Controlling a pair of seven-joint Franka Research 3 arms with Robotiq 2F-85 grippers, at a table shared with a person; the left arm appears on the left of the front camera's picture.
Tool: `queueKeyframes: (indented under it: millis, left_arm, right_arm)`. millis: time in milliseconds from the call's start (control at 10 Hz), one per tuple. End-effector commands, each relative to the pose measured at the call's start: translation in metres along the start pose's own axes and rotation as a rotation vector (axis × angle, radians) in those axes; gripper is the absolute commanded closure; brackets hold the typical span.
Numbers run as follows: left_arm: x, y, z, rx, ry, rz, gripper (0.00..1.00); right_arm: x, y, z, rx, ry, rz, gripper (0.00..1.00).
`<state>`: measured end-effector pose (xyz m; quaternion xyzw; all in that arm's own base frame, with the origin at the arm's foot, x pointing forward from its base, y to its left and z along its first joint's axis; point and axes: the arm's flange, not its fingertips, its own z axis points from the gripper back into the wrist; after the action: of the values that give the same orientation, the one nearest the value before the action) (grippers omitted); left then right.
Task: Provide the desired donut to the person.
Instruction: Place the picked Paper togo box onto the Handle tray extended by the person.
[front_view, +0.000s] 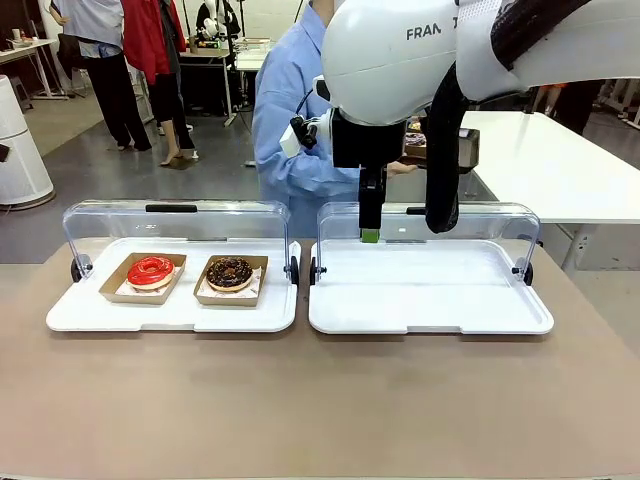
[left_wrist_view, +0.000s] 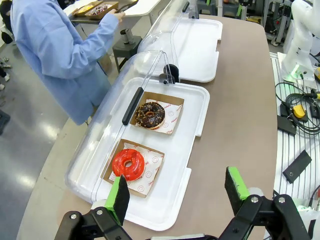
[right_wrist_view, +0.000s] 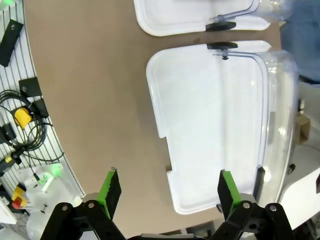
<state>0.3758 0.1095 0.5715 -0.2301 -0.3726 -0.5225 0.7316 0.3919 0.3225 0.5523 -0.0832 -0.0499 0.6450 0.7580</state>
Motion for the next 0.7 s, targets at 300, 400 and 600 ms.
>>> queueKeyframes:
  millis: [300, 400, 600]
  left_arm:
    - [0.0005, -0.0005, 0.0002, -0.003, -0.016, 0.003, 0.0]
    - [0.0005, -0.0005, 0.0002, -0.003, -0.016, 0.003, 0.0]
    - [0.0005, -0.0005, 0.0002, -0.003, -0.016, 0.003, 0.0]
  right_arm:
    - [-0.001, 0.0013, 0.0014, 0.0, 0.002, 0.003, 0.0]
    - [-0.001, 0.0013, 0.0014, 0.0, 0.002, 0.003, 0.0]
    - [-0.001, 0.0013, 0.0014, 0.0, 0.002, 0.003, 0.0]
